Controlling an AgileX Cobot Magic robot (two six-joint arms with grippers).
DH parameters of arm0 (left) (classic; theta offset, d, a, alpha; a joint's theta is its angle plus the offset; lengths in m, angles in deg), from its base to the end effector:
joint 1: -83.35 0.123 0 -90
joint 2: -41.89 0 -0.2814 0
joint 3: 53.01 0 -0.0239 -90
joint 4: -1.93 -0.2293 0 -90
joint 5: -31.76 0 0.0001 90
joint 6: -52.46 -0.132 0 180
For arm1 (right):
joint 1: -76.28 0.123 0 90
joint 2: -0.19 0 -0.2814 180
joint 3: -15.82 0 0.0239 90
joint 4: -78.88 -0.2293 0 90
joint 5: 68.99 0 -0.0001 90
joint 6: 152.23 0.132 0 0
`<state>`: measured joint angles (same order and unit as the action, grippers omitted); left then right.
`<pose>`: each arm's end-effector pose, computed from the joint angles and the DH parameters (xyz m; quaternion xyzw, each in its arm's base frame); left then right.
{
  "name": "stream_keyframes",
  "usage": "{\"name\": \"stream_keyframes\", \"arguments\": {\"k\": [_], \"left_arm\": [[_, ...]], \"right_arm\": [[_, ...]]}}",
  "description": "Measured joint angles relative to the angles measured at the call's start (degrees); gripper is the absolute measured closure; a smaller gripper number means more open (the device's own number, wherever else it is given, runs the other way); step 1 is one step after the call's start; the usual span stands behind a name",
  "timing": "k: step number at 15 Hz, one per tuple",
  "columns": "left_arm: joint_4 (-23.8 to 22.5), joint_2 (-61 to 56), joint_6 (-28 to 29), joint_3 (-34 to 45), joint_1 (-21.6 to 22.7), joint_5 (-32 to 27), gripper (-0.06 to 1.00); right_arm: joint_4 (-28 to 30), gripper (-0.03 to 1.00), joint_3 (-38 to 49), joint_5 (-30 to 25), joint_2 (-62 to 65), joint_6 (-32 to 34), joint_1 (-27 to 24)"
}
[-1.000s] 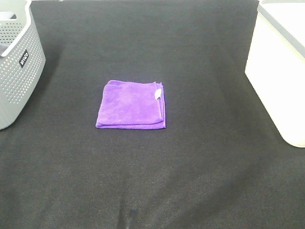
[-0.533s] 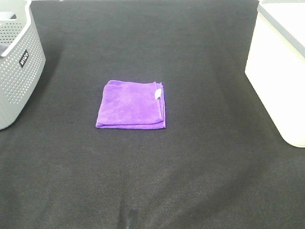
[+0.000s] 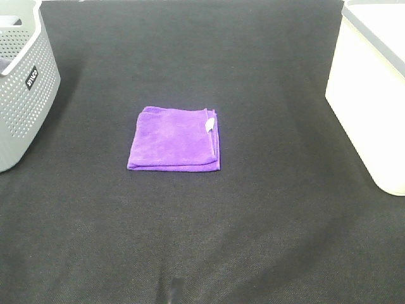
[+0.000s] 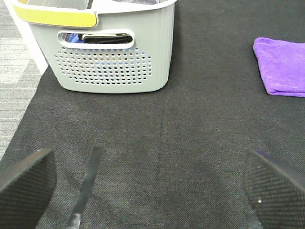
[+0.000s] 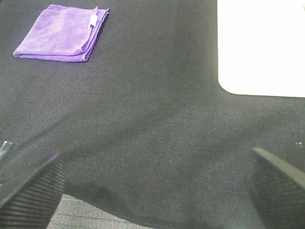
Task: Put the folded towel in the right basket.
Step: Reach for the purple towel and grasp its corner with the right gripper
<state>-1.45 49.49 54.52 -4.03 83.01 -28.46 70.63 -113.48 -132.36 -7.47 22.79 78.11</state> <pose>0.0170 0.0067 0.2470 -0.0137 0.8512 0.0185 0.5243 0.0148 0.0174 0.2327 -0.0549 0.8695 0.0585 0.4874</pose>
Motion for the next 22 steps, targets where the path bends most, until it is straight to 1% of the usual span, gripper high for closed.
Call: {"name": "stream_keyframes", "arguments": {"k": [6,7,8,9,10,11,13,14,15,16,17,18,19,20,21,22], "left_arm": [[0.0,0.0,0.0,0.0,0.0,0.0,-0.04],[0.0,0.0,0.0,0.0,0.0,0.0,-0.04],[0.0,0.0,0.0,0.0,0.0,0.0,-0.04],[0.0,0.0,0.0,0.0,0.0,0.0,-0.04],[0.0,0.0,0.0,0.0,0.0,0.0,-0.04],[0.0,0.0,0.0,0.0,0.0,0.0,-0.04],[0.0,0.0,0.0,0.0,0.0,0.0,-0.04],[0.0,0.0,0.0,0.0,0.0,0.0,-0.04],[0.0,0.0,0.0,0.0,0.0,0.0,-0.04],[0.0,0.0,0.0,0.0,0.0,0.0,-0.04],[0.0,0.0,0.0,0.0,0.0,0.0,-0.04],[0.0,0.0,0.0,0.0,0.0,0.0,-0.04],[0.0,0.0,0.0,0.0,0.0,0.0,-0.04],[0.0,0.0,0.0,0.0,0.0,0.0,-0.04],[0.0,0.0,0.0,0.0,0.0,0.0,-0.04],[0.0,0.0,0.0,0.0,0.0,0.0,-0.04]], "right_arm": [[0.0,-0.01,0.0,0.1,0.0,-0.2,0.0],[0.0,-0.01,-0.2,0.6,0.0,-0.6,0.0],[-0.1,-0.01,-1.3,2.5,-2.1,-0.6,0.0],[-0.4,-0.01,-4.1,5.1,-8.4,-0.4,0.0],[-1.9,-0.01,-12.5,7.0,-23.0,0.1,0.0],[-3.6,-0.01,-18.9,7.0,-33.9,0.1,0.0],[-7.5,-0.01,-32.0,4.6,-51.8,-2.6,0.0],[-10.5,-0.01,-37.9,2.9,-59.2,-5.4,0.0],[-15.4,-0.01,-42.5,1.7,-66.2,-8.5,0.2],[-19.1,-0.01,-46.6,1.7,-73.2,-10.6,1.6],[-21.0,-0.01,-50.9,2.2,-80.0,-11.2,4.8],[-21.3,-0.01,-55.2,3.2,-86.2,-10.9,8.3],[-21.3,-0.01,-55.2,3.2,-86.2,-10.9,8.3],[-21.9,-0.01,-60.4,4.0,-96.0,-10.2,13.1],[-22.5,-0.01,-62.4,4.0,-99.5,-10.0,14.2],[-26.0,-0.01,-67.6,3.8,-108.2,-10.1,16.0]]}}
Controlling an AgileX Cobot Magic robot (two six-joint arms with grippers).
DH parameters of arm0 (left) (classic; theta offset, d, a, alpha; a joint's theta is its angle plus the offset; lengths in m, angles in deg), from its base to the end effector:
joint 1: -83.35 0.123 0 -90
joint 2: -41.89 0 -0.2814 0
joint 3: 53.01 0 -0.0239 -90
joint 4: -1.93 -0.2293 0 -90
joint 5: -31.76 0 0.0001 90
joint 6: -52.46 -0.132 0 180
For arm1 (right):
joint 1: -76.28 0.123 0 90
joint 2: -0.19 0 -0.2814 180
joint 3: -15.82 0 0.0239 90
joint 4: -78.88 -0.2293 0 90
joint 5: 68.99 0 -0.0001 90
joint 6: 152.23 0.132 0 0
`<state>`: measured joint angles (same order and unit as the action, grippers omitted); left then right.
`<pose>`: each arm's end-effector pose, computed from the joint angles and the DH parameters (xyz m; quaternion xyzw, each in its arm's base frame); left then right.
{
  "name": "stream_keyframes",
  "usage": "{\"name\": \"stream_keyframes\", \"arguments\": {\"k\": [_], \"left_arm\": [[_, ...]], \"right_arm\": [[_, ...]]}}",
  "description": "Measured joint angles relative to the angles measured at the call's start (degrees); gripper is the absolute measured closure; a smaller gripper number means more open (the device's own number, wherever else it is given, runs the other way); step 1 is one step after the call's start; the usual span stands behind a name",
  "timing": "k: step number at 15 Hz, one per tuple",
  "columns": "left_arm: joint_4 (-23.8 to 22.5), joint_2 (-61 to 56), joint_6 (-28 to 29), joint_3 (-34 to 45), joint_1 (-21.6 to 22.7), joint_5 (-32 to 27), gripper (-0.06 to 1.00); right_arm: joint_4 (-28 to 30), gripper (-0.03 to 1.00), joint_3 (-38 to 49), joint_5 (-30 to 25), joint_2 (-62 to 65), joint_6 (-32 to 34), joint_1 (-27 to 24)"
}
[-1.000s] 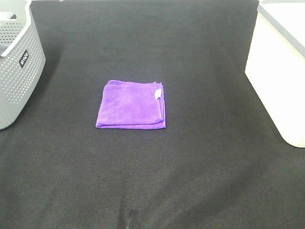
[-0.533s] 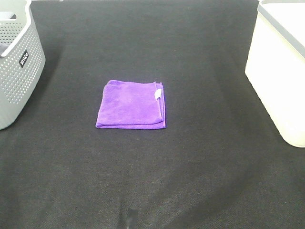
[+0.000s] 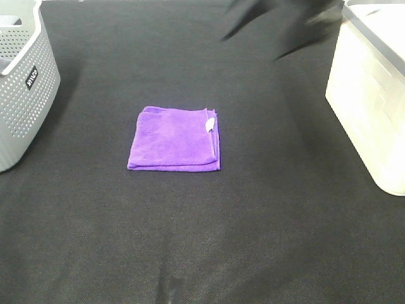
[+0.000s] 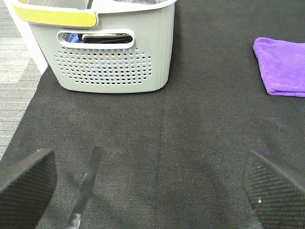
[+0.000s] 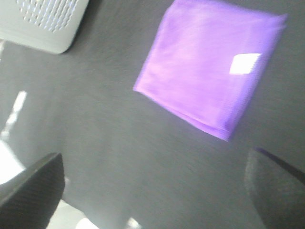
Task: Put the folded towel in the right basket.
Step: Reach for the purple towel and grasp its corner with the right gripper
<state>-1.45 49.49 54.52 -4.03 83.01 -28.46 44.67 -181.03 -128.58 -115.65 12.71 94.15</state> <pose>0.0170 0.0067 0.2470 -0.0137 0.8512 0.0185 0.5243 0.3649 0.1849 0.2606 -0.1711 0.9287 0.2812 0.1708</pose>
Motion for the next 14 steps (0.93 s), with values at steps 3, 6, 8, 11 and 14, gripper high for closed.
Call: {"name": "stream_keyframes", "arguments": {"k": [3,6,8,11,14], "left_arm": [[0.0,0.0,0.0,0.0,0.0,0.0,-0.04],[0.0,0.0,0.0,0.0,0.0,0.0,-0.04],[0.0,0.0,0.0,0.0,0.0,0.0,-0.04],[0.0,0.0,0.0,0.0,0.0,0.0,-0.04],[0.0,0.0,0.0,0.0,0.0,0.0,-0.04]], "right_arm": [[-5.8,-0.01,-7.6,0.1,-13.6,-0.7,0.6],[-6.6,-0.01,-13.0,0.2,-24.4,-0.9,0.6],[-3.7,0.0,-13.5,0.3,-28.5,0.1,0.6],[2.2,0.01,-13.6,2.8,-30.8,2.6,0.6],[1.9,0.02,-14.2,3.4,-32.0,3.1,0.6]]}}
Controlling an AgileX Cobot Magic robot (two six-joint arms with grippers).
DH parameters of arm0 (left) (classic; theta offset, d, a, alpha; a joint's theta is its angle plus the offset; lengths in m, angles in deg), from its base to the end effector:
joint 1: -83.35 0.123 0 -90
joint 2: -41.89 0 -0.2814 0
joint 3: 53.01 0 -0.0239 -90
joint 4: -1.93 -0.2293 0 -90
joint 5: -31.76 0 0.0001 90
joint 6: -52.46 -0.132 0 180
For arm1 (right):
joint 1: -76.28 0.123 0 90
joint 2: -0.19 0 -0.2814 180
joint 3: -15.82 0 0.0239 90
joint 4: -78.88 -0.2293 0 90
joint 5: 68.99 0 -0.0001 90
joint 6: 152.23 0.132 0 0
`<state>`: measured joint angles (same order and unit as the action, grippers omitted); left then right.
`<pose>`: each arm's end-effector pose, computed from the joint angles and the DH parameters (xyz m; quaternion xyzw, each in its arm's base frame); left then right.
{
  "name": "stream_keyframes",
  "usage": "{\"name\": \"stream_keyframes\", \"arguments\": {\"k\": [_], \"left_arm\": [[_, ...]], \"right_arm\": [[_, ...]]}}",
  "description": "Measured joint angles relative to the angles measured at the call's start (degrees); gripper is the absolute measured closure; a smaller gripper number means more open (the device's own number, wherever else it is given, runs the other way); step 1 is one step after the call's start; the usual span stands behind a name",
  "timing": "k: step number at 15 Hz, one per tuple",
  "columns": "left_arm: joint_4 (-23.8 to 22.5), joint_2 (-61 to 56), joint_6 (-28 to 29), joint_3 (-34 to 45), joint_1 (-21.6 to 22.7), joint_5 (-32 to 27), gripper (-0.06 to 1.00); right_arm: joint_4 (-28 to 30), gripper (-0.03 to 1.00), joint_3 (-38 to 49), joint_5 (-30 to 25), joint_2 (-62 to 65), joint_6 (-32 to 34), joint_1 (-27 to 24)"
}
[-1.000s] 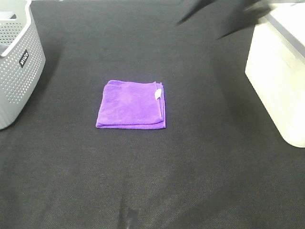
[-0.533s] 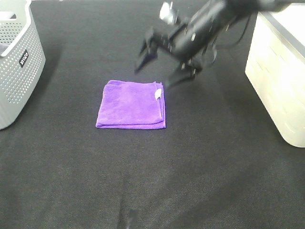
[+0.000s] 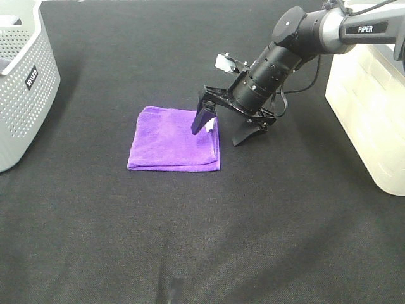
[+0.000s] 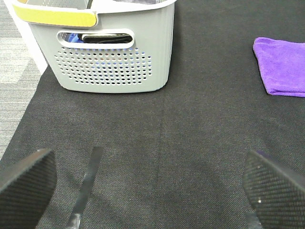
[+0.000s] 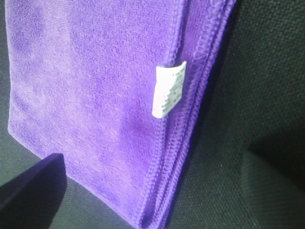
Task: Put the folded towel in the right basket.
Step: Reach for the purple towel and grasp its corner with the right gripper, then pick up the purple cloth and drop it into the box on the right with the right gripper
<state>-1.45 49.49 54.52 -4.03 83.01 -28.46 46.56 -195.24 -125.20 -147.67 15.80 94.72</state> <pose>0.0170 0.0067 0.2470 -0.0137 0.8512 0.0185 0.5243 0.4343 0.2067 0.0748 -0.1160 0.9620 0.2432 0.0449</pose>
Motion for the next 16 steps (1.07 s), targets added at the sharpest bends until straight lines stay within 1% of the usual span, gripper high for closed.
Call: {"name": "stream_keyframes", "arguments": {"k": [3,4,6,7,8,9,10,11,12,13,14,16], "left_arm": [[0.0,0.0,0.0,0.0,0.0,0.0,-0.04],[0.0,0.0,0.0,0.0,0.0,0.0,-0.04],[0.0,0.0,0.0,0.0,0.0,0.0,-0.04],[0.0,0.0,0.0,0.0,0.0,0.0,-0.04],[0.0,0.0,0.0,0.0,0.0,0.0,-0.04],[0.0,0.0,0.0,0.0,0.0,0.0,-0.04],[0.0,0.0,0.0,0.0,0.0,0.0,-0.04],[0.0,0.0,0.0,0.0,0.0,0.0,-0.04],[0.0,0.0,0.0,0.0,0.0,0.0,-0.04],[0.0,0.0,0.0,0.0,0.0,0.0,-0.04],[0.0,0.0,0.0,0.0,0.0,0.0,-0.04],[0.0,0.0,0.0,0.0,0.0,0.0,-0.04]], "right_arm": [[-2.1,0.05,-0.6,0.9,-1.1,0.1,0.0],[-3.8,0.07,-0.9,1.2,-1.9,0.1,0.0],[-7.1,0.12,-1.3,1.9,-3.4,0.1,0.4],[-8.5,0.17,-1.4,2.8,-4.1,0.1,0.9],[-9.7,0.25,-1.4,3.6,-4.7,0.1,1.8],[-10.3,0.37,-1.4,4.6,-5.0,0.1,2.8],[-10.3,0.37,-1.4,4.6,-5.0,0.1,2.8],[-10.4,0.49,-1.4,5.4,-5.4,0.1,3.4],[-10.5,0.69,-1.4,6.1,-5.8,0.1,3.8],[-10.5,0.81,-1.4,6.1,-6.0,0.1,3.8],[-10.3,0.9,-1.4,6.1,-6.0,0.1,3.8],[-9.3,0.91,-1.4,6.1,-5.3,-0.1,4.0]]}}
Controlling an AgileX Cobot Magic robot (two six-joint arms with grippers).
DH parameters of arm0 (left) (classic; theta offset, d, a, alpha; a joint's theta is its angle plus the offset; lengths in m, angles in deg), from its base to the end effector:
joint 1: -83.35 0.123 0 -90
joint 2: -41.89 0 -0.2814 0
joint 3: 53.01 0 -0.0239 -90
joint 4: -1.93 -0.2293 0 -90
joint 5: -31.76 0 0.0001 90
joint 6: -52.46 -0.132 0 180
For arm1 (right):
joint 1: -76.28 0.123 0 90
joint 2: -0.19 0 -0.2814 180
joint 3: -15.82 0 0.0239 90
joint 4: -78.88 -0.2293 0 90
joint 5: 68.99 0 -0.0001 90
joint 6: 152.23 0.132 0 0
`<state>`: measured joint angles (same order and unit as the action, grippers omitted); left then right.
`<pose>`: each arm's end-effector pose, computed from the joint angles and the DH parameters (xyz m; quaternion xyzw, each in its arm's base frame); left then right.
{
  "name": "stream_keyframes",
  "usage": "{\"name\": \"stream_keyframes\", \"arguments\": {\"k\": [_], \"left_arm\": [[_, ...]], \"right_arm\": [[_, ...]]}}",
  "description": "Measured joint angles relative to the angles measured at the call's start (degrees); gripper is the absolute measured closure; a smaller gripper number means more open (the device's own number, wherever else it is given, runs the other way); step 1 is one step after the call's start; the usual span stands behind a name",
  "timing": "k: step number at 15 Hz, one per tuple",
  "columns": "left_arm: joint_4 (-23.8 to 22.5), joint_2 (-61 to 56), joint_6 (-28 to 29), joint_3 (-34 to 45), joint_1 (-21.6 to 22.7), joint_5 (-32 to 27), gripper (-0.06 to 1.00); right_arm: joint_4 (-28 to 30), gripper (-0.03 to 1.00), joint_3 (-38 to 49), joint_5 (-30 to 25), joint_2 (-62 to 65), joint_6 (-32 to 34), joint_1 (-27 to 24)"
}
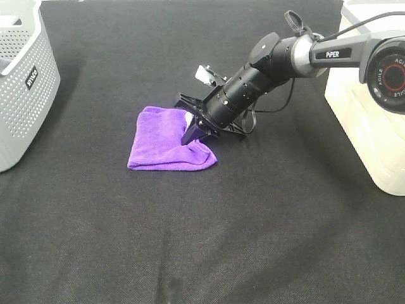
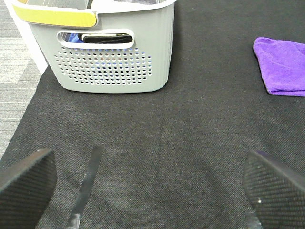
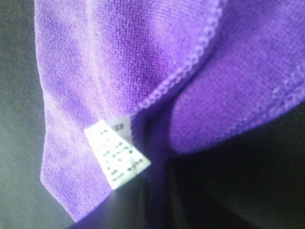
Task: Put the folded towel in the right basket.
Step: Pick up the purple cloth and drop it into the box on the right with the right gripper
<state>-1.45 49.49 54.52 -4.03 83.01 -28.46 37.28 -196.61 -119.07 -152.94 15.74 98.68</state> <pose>0.0170 0.0067 0.2470 -0.0137 0.8512 0.0185 0.5243 0.4315 0.2506 0.0453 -0.0797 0.9508 0.2954 0.0486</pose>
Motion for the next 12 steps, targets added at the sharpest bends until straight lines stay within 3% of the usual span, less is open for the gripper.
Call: {"name": "stream_keyframes", "arguments": {"k": [1,5,7,12], "left_arm": [[0.0,0.0,0.0,0.0,0.0,0.0,-0.04],[0.0,0.0,0.0,0.0,0.0,0.0,-0.04],[0.0,0.0,0.0,0.0,0.0,0.0,-0.04],[0.0,0.0,0.0,0.0,0.0,0.0,-0.04]], "right_arm": [[1.5,0.91,-0.6,-1.0,0.9,-0.1,0.1],[4.5,0.91,-10.5,-14.7,10.9,0.1,-3.4],[4.6,0.91,-15.1,-18.4,16.0,0.6,-8.4],[9.1,0.91,-18.6,-19.0,29.0,1.7,-26.5]]}}
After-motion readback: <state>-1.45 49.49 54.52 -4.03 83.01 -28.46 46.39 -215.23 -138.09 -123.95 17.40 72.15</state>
